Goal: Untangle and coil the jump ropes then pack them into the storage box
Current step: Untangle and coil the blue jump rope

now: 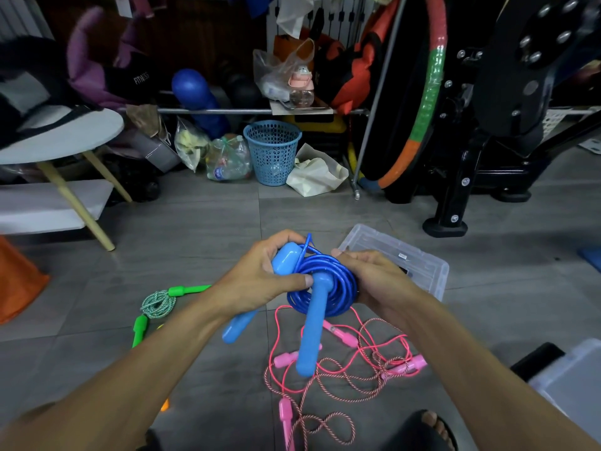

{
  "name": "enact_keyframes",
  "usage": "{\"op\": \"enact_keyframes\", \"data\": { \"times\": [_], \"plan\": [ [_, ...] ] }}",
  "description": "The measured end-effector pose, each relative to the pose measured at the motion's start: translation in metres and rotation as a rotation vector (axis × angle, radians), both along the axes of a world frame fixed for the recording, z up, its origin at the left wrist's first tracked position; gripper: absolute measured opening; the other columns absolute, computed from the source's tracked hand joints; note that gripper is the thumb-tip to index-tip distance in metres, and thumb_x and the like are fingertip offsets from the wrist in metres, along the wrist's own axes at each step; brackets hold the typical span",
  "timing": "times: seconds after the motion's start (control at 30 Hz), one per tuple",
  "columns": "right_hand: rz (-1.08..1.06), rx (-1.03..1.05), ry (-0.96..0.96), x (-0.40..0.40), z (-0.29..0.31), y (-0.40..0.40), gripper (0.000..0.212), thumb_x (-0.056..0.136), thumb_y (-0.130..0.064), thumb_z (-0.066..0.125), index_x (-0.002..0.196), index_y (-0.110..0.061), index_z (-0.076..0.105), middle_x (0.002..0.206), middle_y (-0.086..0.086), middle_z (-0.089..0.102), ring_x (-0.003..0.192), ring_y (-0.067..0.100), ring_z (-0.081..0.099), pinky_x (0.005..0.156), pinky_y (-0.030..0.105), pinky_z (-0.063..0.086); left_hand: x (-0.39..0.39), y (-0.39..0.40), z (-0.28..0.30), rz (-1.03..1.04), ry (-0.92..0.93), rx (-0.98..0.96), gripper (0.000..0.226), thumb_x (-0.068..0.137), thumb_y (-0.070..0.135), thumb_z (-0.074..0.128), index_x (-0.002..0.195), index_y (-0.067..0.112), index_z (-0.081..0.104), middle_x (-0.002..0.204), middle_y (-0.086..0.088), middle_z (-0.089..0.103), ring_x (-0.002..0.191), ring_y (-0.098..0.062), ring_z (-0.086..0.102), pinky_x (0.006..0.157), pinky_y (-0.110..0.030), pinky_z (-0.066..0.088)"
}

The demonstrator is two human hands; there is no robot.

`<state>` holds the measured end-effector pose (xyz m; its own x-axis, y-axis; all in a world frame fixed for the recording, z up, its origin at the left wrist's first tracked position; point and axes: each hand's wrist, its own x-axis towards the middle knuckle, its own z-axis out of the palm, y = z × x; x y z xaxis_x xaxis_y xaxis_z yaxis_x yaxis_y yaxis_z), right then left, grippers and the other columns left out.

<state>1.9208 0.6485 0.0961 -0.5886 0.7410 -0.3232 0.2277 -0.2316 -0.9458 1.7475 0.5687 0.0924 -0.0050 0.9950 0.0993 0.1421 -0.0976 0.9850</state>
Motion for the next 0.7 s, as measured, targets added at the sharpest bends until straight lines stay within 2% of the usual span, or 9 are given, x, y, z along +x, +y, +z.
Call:
{"op": "enact_keyframes", "data": {
  "times": [0.1, 0.23, 0.37, 0.47, 0.53, 0.6, 0.67, 0.7],
  "plan": [
    [0.003, -0.015, -0.067, -0.001, 0.001, 0.003, 0.049, 0.094, -0.049, 0.044, 0.078, -0.009, 0.068, 0.076, 0.014, 0.064, 0.063, 0.019, 0.057, 0.065, 0.031, 0.049, 0.002, 0.0, -0.001, 0.009, -0.01, -0.018, 0.031, 0.076, -0.003, 0.073, 0.097, 0.013, 0.058, 0.082, 0.0, 0.063, 0.075, -0.012, 0.056, 0.071, -0.023, 0.05],
    [0.083, -0.017, -0.083, 0.001, -0.003, 0.006, 0.067, 0.092, -0.063, 0.029, 0.075, -0.016, 0.075, 0.08, 0.011, 0.071, 0.071, 0.018, 0.06, 0.077, 0.034, 0.045, 0.007, 0.0, -0.007, -0.016, 0.009, -0.042, 0.032, 0.075, -0.005, 0.074, 0.098, 0.008, 0.056, 0.083, -0.002, 0.062, 0.074, -0.011, 0.056, 0.069, -0.021, 0.049],
    [0.107, 0.087, -0.175, 0.002, -0.007, 0.008, 0.07, 0.085, -0.072, 0.032, 0.075, -0.017, 0.076, 0.084, 0.008, 0.073, 0.082, 0.019, 0.064, 0.083, 0.035, 0.049, 0.011, 0.0, -0.015, 0.059, 0.0, -0.066, 0.032, 0.07, 0.004, 0.077, 0.093, 0.016, 0.058, 0.082, -0.006, 0.062, 0.073, -0.016, 0.056, 0.07, -0.034, 0.05],
    [0.149, 0.149, -0.28, 0.001, -0.011, 0.01, 0.079, 0.075, -0.081, 0.034, 0.088, -0.013, 0.072, 0.095, 0.011, 0.073, 0.096, 0.027, 0.067, 0.093, 0.043, 0.051, 0.014, 0.003, -0.02, 0.187, 0.033, -0.061, 0.034, 0.069, 0.007, 0.078, 0.094, 0.018, 0.059, 0.081, -0.01, 0.062, 0.07, -0.017, 0.055, 0.069, -0.034, 0.05],
    [0.143, 0.219, -0.26, -0.001, -0.014, 0.006, 0.066, 0.085, -0.073, 0.032, 0.098, -0.02, 0.069, 0.102, 0.005, 0.072, 0.103, 0.021, 0.065, 0.094, 0.036, 0.049, 0.018, 0.006, -0.021, 0.266, 0.056, -0.032, 0.032, 0.072, 0.001, 0.077, 0.096, 0.013, 0.059, 0.08, -0.007, 0.065, 0.069, -0.012, 0.057, 0.07, -0.03, 0.051],
    [-0.018, 0.417, -0.213, -0.003, -0.018, 0.004, 0.05, 0.087, -0.064, 0.043, 0.109, -0.024, 0.063, 0.109, -0.001, 0.065, 0.106, 0.012, 0.06, 0.092, 0.024, 0.044, 0.018, 0.009, -0.023, 0.387, 0.092, -0.016, 0.031, 0.072, 0.001, 0.076, 0.096, 0.01, 0.059, 0.08, -0.007, 0.065, 0.067, -0.012, 0.056, 0.068, -0.029, 0.051],
    [-0.169, 0.642, -0.21, -0.002, -0.017, 0.001, 0.034, 0.082, -0.05, 0.063, 0.104, -0.024, 0.06, 0.1, -0.005, 0.061, 0.091, 0.007, 0.057, 0.08, 0.018, 0.044, 0.013, 0.014, -0.027, 0.509, 0.143, -0.028, 0.03, 0.072, 0.006, 0.077, 0.095, 0.011, 0.058, 0.078, -0.012, 0.063, 0.067, -0.017, 0.053, 0.066, -0.033, 0.049],
    [-0.153, 0.718, -0.226, -0.002, -0.015, -0.002, 0.031, 0.077, -0.045, 0.07, 0.098, -0.025, 0.061, 0.091, -0.006, 0.06, 0.081, 0.006, 0.056, 0.074, 0.02, 0.046, 0.01, 0.016, -0.028, 0.554, 0.163, -0.032, 0.029, 0.072, 0.008, 0.077, 0.093, 0.011, 0.057, 0.075, -0.012, 0.061, 0.065, -0.019, 0.05, 0.064, -0.034, 0.049]
  ]
}}
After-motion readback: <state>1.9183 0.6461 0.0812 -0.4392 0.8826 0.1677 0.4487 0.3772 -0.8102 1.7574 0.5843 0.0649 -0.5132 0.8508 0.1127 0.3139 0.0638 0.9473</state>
